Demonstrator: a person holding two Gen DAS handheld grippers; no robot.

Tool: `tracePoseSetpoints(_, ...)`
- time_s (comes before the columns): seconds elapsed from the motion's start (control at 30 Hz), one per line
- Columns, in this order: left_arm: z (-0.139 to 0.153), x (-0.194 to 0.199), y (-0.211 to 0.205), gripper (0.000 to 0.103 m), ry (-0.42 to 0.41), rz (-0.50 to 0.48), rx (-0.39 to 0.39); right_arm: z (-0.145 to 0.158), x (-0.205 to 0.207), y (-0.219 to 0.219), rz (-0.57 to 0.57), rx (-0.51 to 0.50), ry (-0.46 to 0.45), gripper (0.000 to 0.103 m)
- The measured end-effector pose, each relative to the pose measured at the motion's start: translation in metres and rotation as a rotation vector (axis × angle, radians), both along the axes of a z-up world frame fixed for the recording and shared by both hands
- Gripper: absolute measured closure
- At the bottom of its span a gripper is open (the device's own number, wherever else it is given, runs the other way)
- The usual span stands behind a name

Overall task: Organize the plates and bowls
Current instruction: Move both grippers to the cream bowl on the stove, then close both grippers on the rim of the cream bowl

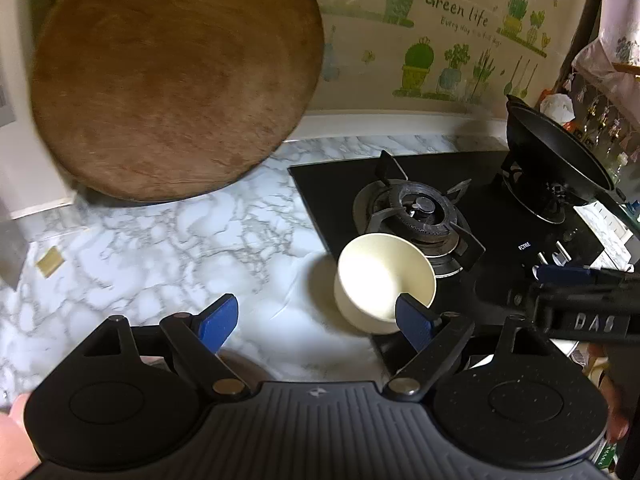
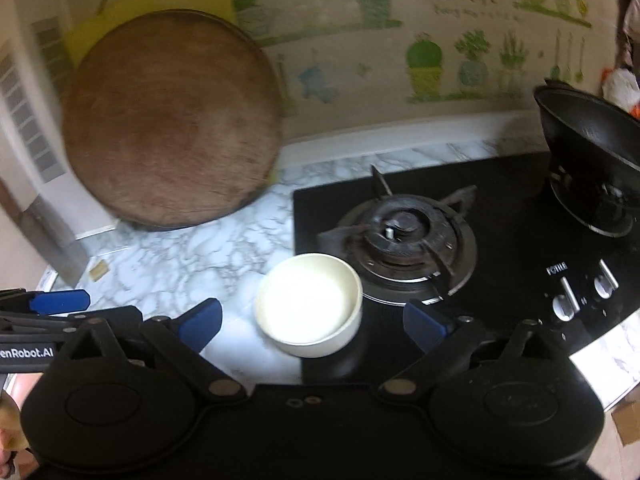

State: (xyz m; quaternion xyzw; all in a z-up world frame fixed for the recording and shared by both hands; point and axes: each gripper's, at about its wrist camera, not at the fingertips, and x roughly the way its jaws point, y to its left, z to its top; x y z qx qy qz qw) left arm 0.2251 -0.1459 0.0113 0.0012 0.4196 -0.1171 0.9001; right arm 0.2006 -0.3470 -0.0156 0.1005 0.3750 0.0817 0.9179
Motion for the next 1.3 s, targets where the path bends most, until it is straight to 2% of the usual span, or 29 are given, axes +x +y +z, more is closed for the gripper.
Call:
tracePoseSetpoints(0.33,-0.035,0.057,-0.038,0.017,0.041,0.019,0.110,-0.044,0.038,-0.006,-0.015,-0.026,0.097,0.007)
tracePoseSetpoints(0.5,-0.057,0.082,-0.047,0.017,0.101,0.028,0.118,-0.060,0.053,-0.002,0.002,-0.036,0.131,0.008)
tracePoseSetpoints(0.73,-0.079,0.101,-0.062,0.017,0.131,0.025,0.156,-0.076,0.069,0.005,0.029,-0.066,0.165,0.012)
tracePoseSetpoints(1.0,-0.100,0.114,-0.069,0.018,0.178,0.017,0.156,-0.091,0.082,0.011,0.057,-0.079,0.200,0.024)
tracePoseSetpoints(1.03,-0.101,0.115,-0.069,0.020,0.182,0.020,0.155,-0.092,0.083,0.011,0.058,-0.079,0.204,0.024)
tracePoseSetpoints(1.13,-0.104,0.118,-0.069,0.039,0.205,0.019,0.139,-0.095,0.086,0.012,0.067,-0.081,0.214,0.029)
tracePoseSetpoints(1.17,-0.105,0.119,-0.069,0.042,0.211,0.020,0.137,-0.096,0.087,0.013,0.068,-0.081,0.217,0.031)
tracePoseSetpoints(1.2,-0.106,0.119,-0.069,0.042,0.213,0.020,0.135,-0.097,0.088,0.013,0.070,-0.082,0.221,0.034)
tracePoseSetpoints(1.3,-0.106,0.120,-0.070,0.056,0.210,0.011,0.133,-0.099,0.091,0.014,0.078,-0.080,0.226,0.044)
